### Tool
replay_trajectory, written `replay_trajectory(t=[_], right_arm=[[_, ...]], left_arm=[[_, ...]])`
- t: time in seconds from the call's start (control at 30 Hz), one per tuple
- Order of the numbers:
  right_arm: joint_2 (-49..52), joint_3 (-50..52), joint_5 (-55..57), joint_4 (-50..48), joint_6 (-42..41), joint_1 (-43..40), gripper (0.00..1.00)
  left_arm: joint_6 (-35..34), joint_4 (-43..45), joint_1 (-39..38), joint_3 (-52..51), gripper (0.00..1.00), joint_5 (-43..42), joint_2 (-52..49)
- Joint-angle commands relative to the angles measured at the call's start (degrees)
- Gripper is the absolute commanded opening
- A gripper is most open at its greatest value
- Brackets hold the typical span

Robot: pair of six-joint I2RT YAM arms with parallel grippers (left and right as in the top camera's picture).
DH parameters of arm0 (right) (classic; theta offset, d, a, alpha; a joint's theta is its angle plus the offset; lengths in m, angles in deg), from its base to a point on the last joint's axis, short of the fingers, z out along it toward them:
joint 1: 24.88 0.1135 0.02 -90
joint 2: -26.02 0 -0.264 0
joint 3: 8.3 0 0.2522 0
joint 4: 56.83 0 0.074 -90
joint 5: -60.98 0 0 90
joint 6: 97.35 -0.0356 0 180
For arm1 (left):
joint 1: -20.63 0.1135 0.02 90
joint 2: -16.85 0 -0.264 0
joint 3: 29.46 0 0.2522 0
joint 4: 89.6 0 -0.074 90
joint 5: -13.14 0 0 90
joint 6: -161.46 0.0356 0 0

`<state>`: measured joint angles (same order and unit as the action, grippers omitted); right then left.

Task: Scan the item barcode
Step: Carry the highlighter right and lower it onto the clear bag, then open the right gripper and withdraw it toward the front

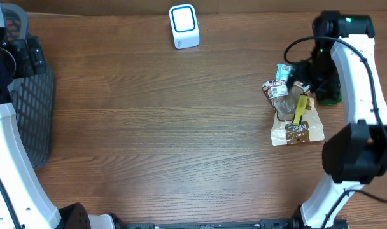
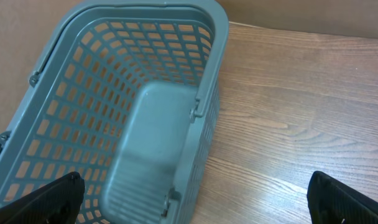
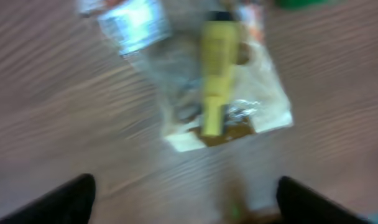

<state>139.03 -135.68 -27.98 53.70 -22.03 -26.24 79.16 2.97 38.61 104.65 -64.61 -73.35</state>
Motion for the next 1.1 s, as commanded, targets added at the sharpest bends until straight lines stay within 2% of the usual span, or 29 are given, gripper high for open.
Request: replay_trajectory(t=[0.0, 0.17, 0.37, 0.67, 0.8, 0.93, 1.07], right_arm=[[-10.1, -3.34, -5.66, 0.28, 2.36, 5.18, 1.0], [-21.49, -4.0, -8.61, 0.28, 0.74, 11.3, 1.0], [-32.74, -4.0, -29.64, 0.28, 0.76, 17.03, 1.0], [-42.47, -4.0, -45.27, -0.68, 0.79, 18.36, 1.0], [-44.37, -3.98, -42.88, -0.33, 1.73, 18.36, 1.0], [-46.21, -2.6, -22.43, -2.56, 3.61, 17.38, 1.0], [-52.87, 6.23, -10.01, -13.68, 4.7, 14.25, 1.0]], left_arm=[[0.66, 0.17, -0.5, 0.26, 1.0, 0.13, -0.46], [0.66, 0.17, -0.5, 0.26, 1.0, 0.13, -0.46], [0.66, 0.17, -0.5, 0.26, 1.0, 0.13, -0.46], [0.66, 0.17, -0.5, 0.26, 1.0, 0.13, -0.46], [0.66, 0.15, -0.5, 0.26, 1.0, 0.13, -0.46], [0.66, 0.17, -0.5, 0.26, 1.0, 0.13, -0.46], [0.66, 0.17, -0.5, 0.26, 0.99, 0.13, -0.46]])
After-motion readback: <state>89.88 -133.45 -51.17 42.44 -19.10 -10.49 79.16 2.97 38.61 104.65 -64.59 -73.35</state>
